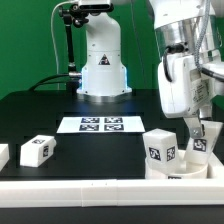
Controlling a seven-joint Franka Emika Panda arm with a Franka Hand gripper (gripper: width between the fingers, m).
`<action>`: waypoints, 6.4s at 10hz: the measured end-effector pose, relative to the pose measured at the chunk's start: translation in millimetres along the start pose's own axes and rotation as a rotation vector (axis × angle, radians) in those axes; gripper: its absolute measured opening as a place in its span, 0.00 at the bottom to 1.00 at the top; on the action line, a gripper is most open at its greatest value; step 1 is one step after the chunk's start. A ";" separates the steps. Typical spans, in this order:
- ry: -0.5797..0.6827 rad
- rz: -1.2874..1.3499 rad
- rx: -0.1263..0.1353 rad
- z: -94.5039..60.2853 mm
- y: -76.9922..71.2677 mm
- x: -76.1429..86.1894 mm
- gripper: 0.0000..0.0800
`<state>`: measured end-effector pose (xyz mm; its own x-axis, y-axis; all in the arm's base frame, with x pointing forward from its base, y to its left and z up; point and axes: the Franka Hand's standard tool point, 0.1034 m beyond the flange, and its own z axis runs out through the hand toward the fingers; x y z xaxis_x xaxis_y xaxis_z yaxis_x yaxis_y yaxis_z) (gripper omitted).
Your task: Assemble stool
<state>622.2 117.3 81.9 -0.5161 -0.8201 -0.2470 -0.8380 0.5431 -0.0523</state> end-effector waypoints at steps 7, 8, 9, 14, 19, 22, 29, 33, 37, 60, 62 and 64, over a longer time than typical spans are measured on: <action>-0.018 -0.121 -0.022 -19.9 -0.3 -7.6 0.81; -0.017 -0.179 -0.021 -20.0 -0.4 -7.3 0.81; -0.011 -0.290 -0.042 -18.7 2.1 -6.7 0.81; 0.044 -0.804 -0.122 -23.2 2.1 -12.9 0.81; 0.027 -1.205 -0.134 -22.7 0.6 -10.1 0.81; 0.022 -1.569 -0.153 -21.1 0.3 -8.6 0.81; 0.015 -2.085 -0.187 -20.9 -0.2 -7.8 0.81; 0.027 -2.414 -0.229 -21.9 -1.0 -9.7 0.81; 0.027 -2.667 -0.274 -22.0 -5.5 -4.0 0.81; 0.133 -2.092 -0.180 1.6 -10.6 5.0 0.43; 0.139 -1.972 -0.168 1.7 -10.5 4.9 0.43; 0.146 -1.788 -0.144 1.3 -11.1 6.5 0.43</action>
Offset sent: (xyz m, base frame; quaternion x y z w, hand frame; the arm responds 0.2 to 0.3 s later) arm -0.0081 0.0002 0.0235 -0.0118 -0.0091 -0.0294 0.9995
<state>628.4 106.1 79.6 0.9339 -0.3467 0.0876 -0.3430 -0.9378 -0.0544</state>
